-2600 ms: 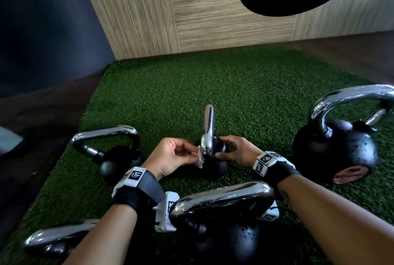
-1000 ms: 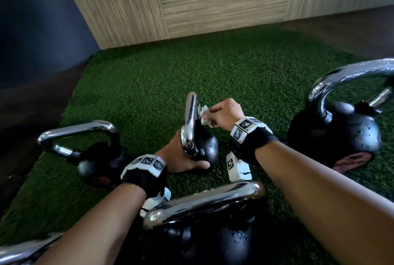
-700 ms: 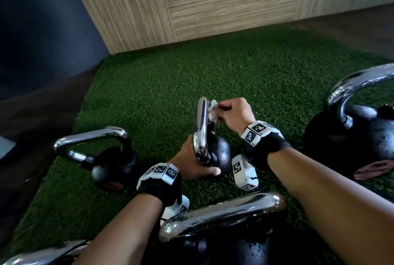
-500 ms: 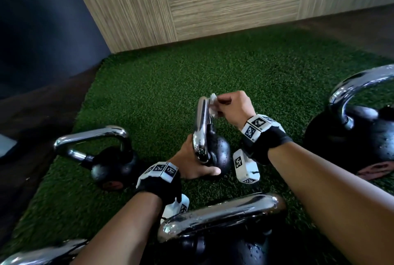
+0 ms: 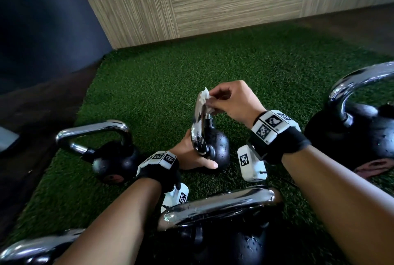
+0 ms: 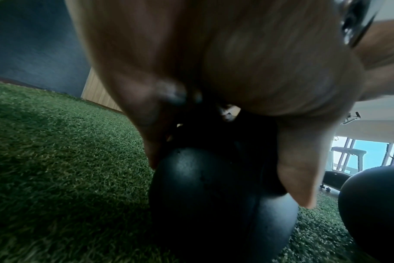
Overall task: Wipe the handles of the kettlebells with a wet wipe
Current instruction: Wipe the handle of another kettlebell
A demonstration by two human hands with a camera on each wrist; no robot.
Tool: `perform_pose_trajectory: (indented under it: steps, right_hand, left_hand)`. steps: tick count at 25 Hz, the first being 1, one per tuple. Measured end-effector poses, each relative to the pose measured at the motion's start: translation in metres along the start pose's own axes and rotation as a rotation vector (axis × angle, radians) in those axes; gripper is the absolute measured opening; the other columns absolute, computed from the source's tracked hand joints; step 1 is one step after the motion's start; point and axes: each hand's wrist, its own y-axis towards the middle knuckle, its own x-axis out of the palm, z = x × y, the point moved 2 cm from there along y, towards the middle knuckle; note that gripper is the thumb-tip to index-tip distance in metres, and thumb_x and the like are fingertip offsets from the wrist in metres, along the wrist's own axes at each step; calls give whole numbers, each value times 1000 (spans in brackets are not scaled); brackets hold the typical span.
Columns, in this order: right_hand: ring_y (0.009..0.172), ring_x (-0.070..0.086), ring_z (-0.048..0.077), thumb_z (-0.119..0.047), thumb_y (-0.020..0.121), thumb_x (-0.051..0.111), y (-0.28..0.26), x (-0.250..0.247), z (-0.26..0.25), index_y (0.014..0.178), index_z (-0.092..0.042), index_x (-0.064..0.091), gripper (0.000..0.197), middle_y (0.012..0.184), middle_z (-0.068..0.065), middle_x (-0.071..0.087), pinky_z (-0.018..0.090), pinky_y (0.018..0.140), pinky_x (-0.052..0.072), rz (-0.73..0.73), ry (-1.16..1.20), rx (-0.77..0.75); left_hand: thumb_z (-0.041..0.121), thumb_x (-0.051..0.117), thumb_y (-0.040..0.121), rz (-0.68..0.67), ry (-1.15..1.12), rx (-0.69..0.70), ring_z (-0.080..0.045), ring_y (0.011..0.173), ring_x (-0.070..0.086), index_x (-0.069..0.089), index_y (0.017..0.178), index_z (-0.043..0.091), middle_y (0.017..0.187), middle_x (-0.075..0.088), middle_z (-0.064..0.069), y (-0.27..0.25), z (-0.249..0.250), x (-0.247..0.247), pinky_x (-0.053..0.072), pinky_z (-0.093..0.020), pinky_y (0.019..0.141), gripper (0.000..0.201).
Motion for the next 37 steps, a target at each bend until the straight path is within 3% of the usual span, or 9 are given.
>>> perform_pose_trajectory:
  steps: [3, 6, 10, 13, 21, 26, 29, 33, 37]
  right_hand:
    - [86, 76, 29, -6, 78, 83, -11, -5, -5, 90, -5, 73, 16, 93, 12, 76, 43, 80, 63, -215, 59, 57]
    - [70, 75, 18, 5, 81, 76, -12, -4, -15, 94, 10, 62, 19, 86, 17, 72, 29, 63, 63, -235, 209, 84]
    - [70, 74, 19, 8, 79, 76, -21, 1, -16, 88, 5, 63, 15, 83, 14, 72, 32, 65, 63, -251, 307, 125]
    - [69, 75, 24, 12, 79, 74, -29, 3, -13, 94, 13, 61, 20, 82, 17, 73, 30, 60, 62, -386, 344, 207]
    - [82, 76, 35, 4, 73, 85, -45, 8, -2, 92, 7, 68, 25, 91, 18, 77, 45, 75, 64, -376, 98, 160]
    - [75, 75, 16, -6, 71, 88, -48, 11, 5, 82, -10, 77, 16, 81, 2, 78, 31, 73, 63, -293, -139, 41]
    - [68, 66, -4, -7, 72, 87, -51, 12, 10, 86, -13, 80, 16, 83, -5, 77, 19, 73, 57, -288, -283, -27]
    - [66, 60, -16, -5, 84, 76, -38, 14, 9, 103, -18, 80, 23, 88, -17, 71, 0, 64, 45, -378, -372, -16]
    - [59, 61, -11, -2, 88, 68, -29, 22, 7, 80, -37, 73, 36, 70, -19, 70, 7, 56, 44, -586, -372, 61]
  left_hand:
    - [15, 92, 68, 14, -24, 21, -24, 121, 56, 56, 112, 10, 129, 58, -14, 0, 3, -3, 44, -40, 112, 57]
    - [2, 90, 68, 27, -93, 39, -8, 111, 59, 53, 128, 10, 126, 62, -6, 3, 5, -8, 47, -7, 90, 71]
    - [-7, 84, 73, -61, -124, 25, 7, 84, 65, 64, 98, 13, 84, 67, 25, 12, 10, -13, 42, -2, 73, 38]
    - [-14, 79, 74, -76, -164, 90, 22, 102, 58, 54, 135, 5, 119, 63, 16, 12, 13, -13, 37, 4, 87, 68]
    - [-22, 74, 72, -63, -255, 143, 17, 110, 58, 53, 134, 14, 122, 61, 19, 13, 10, -8, 46, -9, 100, 75]
    - [-11, 80, 64, -38, -355, 74, -22, 120, 62, 63, 121, 17, 123, 69, -5, 12, 0, -5, 45, -38, 107, 66]
    - [-3, 83, 60, -29, -286, 66, -15, 106, 65, 62, 110, 24, 105, 70, 8, 8, 0, -4, 49, -31, 95, 60]
    - [4, 90, 64, -27, -73, 112, -10, 126, 55, 59, 128, 26, 127, 64, 6, 3, 5, -3, 39, -33, 116, 75]
    - [12, 90, 68, -52, 26, 2, -10, 104, 57, 63, 83, 32, 96, 66, 14, -4, 3, 0, 37, -49, 115, 37]
